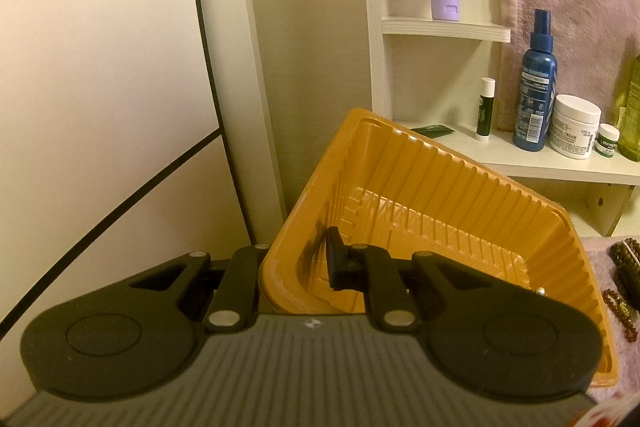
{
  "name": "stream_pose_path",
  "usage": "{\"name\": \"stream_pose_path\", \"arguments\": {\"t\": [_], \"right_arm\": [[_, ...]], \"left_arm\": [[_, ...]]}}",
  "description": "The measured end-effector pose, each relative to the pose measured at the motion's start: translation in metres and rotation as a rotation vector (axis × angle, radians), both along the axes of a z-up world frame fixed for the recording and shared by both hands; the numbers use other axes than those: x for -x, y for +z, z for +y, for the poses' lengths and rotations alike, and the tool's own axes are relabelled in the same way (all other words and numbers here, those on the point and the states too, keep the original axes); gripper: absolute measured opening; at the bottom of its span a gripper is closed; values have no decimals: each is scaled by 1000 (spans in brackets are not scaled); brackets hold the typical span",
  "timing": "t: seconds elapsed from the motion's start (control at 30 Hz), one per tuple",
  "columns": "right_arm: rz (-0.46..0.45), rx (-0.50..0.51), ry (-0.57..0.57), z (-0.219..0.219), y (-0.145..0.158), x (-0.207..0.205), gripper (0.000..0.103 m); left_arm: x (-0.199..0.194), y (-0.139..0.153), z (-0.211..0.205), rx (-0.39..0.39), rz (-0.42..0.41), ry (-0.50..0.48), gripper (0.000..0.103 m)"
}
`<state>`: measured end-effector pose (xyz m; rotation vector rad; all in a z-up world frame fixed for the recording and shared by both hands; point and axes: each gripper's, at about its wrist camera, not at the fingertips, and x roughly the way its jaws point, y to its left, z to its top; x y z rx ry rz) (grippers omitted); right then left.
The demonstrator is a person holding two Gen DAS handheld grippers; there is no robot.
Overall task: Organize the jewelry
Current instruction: 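Return the right tool to the pile and pinch another small gold earring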
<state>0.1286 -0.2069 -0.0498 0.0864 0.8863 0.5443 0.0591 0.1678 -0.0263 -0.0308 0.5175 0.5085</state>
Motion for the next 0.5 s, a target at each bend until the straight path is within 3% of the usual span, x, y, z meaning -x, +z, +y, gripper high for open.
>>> {"name": "stream_pose_path", "arguments": {"t": [0.5], "right_arm": [[41,49,2,14,-29,-13,31]], "left_arm": [[1,1,0,-1,1,-2,14]]}}
